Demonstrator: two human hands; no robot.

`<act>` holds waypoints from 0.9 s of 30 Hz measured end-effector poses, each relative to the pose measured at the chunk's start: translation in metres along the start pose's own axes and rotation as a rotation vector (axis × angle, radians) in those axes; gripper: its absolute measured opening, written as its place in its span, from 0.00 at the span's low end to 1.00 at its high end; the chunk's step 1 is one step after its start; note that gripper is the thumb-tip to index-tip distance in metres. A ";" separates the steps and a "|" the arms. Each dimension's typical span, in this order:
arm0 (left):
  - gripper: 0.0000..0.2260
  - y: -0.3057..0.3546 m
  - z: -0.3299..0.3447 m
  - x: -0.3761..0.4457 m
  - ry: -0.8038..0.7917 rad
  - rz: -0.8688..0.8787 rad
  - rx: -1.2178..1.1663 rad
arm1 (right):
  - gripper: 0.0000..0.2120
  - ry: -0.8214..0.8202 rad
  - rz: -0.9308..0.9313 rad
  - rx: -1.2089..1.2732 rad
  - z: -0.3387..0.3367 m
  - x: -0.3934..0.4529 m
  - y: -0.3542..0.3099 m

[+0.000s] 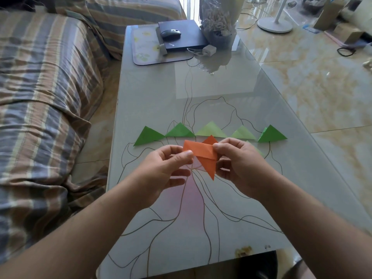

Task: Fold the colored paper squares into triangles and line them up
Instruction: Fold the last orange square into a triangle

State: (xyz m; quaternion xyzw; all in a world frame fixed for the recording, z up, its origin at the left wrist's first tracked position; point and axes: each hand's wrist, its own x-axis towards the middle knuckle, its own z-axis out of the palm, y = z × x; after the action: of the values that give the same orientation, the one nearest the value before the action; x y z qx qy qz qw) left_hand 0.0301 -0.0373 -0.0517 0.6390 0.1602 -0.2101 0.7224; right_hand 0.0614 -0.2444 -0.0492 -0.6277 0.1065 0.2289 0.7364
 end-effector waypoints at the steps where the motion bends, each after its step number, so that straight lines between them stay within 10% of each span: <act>1: 0.21 -0.001 0.002 -0.002 -0.044 0.005 0.018 | 0.12 -0.002 0.027 0.033 0.000 0.000 0.001; 13: 0.11 -0.008 -0.001 0.000 0.153 0.263 0.323 | 0.04 -0.003 -0.112 -0.421 0.009 -0.003 0.017; 18: 0.08 -0.014 -0.001 -0.003 0.141 0.636 0.808 | 0.33 -0.053 -0.176 -0.442 0.010 -0.001 0.027; 21: 0.06 -0.019 0.000 -0.002 0.081 0.883 0.971 | 0.22 -0.082 -0.108 -0.336 0.013 -0.003 0.025; 27: 0.16 -0.012 -0.005 -0.004 0.091 0.638 0.822 | 0.19 -0.076 -0.026 -0.050 0.004 0.003 0.017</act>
State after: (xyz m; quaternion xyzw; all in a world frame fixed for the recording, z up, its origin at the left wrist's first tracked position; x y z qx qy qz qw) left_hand 0.0204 -0.0326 -0.0609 0.8952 -0.1070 0.0030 0.4326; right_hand 0.0561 -0.2382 -0.0645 -0.6383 0.0644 0.2455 0.7268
